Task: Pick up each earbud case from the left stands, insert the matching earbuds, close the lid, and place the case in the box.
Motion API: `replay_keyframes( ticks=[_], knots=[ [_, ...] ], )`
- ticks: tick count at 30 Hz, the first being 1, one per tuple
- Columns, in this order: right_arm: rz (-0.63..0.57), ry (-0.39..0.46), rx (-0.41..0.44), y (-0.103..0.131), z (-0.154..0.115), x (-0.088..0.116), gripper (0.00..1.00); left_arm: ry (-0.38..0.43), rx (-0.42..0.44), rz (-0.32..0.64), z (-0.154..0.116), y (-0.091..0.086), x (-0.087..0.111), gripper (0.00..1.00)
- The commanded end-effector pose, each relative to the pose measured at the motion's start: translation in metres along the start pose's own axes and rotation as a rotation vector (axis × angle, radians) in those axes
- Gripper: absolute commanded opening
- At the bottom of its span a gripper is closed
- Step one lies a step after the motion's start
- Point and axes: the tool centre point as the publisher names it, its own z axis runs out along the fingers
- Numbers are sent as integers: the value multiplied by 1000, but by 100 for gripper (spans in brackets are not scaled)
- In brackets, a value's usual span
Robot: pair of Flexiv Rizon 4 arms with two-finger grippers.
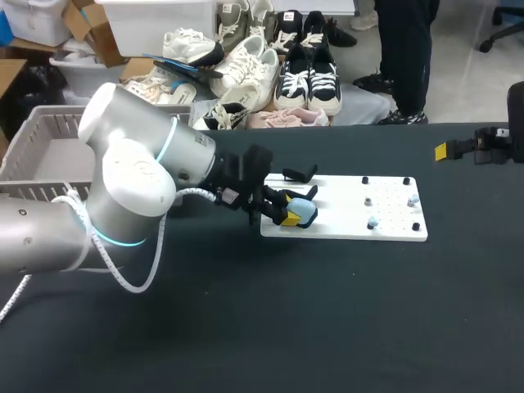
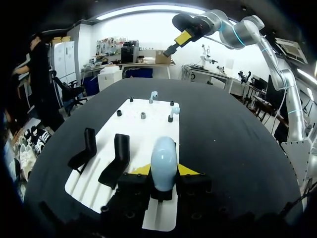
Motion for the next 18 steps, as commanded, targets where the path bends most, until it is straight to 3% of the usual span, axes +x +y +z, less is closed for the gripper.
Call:
replay_keyframes(
  ticks=[1,18],
  knots=[
    [0,0,0,0,0,0,100,-2,6,-5,1,3,0,0],
    [0,0,0,0,0,0,100,-89,-3,-45,-28,-11,-22,0]
  ],
)
